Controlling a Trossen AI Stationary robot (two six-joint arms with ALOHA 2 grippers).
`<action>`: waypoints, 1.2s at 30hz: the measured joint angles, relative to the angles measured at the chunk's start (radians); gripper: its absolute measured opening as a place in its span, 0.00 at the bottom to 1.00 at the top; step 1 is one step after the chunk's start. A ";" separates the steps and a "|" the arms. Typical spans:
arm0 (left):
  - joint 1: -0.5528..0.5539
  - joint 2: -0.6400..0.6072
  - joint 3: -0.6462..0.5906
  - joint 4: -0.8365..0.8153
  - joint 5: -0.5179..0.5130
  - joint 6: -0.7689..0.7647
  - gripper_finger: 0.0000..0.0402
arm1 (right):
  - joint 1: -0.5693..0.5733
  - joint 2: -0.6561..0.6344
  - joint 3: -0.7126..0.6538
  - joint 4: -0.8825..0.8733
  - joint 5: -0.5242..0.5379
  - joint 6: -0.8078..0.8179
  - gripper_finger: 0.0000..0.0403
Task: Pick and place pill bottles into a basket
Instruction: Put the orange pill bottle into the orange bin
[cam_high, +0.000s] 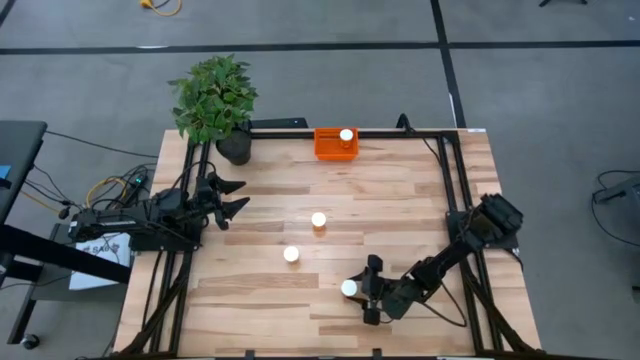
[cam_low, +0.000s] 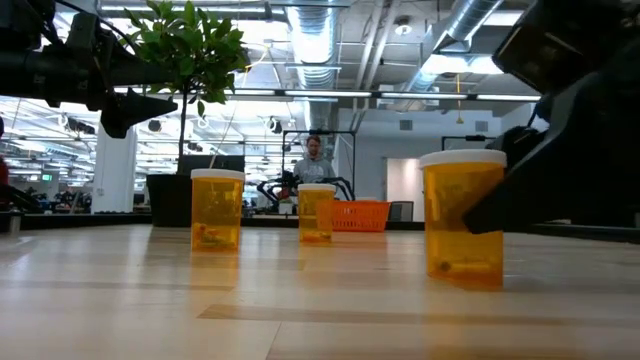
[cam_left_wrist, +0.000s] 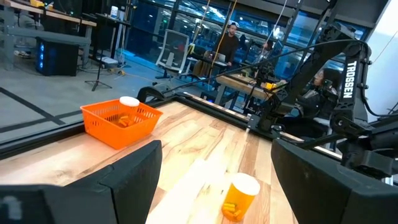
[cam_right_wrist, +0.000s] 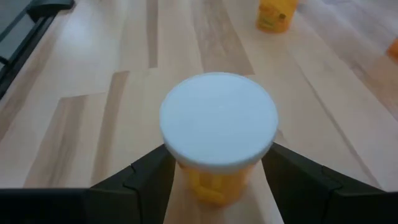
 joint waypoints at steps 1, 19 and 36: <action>0.000 0.000 0.000 0.000 0.000 0.000 0.73 | -0.004 0.000 0.000 0.000 0.000 0.000 0.57; 0.000 0.000 0.000 0.000 0.000 0.002 0.73 | -0.013 -0.001 0.001 0.029 -0.052 -0.024 0.53; 0.000 0.000 0.000 0.000 0.000 0.000 0.73 | -0.045 -0.003 0.001 0.059 -0.052 -0.024 0.47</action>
